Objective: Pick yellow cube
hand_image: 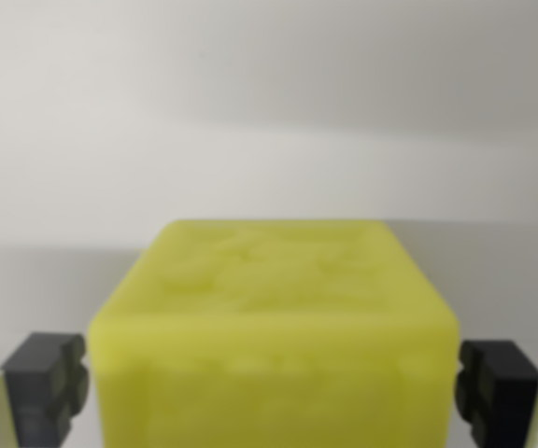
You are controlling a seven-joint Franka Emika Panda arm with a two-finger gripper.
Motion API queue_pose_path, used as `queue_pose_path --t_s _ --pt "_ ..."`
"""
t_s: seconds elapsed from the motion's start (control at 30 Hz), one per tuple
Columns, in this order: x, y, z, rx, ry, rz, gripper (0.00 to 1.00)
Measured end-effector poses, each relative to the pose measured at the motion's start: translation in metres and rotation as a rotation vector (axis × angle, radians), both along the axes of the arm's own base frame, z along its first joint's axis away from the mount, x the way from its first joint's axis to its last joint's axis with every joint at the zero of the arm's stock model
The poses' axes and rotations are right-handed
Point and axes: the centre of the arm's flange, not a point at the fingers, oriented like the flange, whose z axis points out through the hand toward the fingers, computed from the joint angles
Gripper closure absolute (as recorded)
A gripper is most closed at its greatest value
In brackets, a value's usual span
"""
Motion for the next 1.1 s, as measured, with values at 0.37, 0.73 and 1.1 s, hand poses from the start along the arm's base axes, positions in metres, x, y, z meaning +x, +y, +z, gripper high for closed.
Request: queue_pose_path --t_s 0.37,0.73,1.1 --pt "0.000 0.000 0.000 0.000 0.000 0.000 1.00" --pt "0.000 0.000 0.015 0.000 -0.001 -0.001 1.00" --pt "0.000 0.000 0.034 0.000 -0.001 -0.001 1.00"
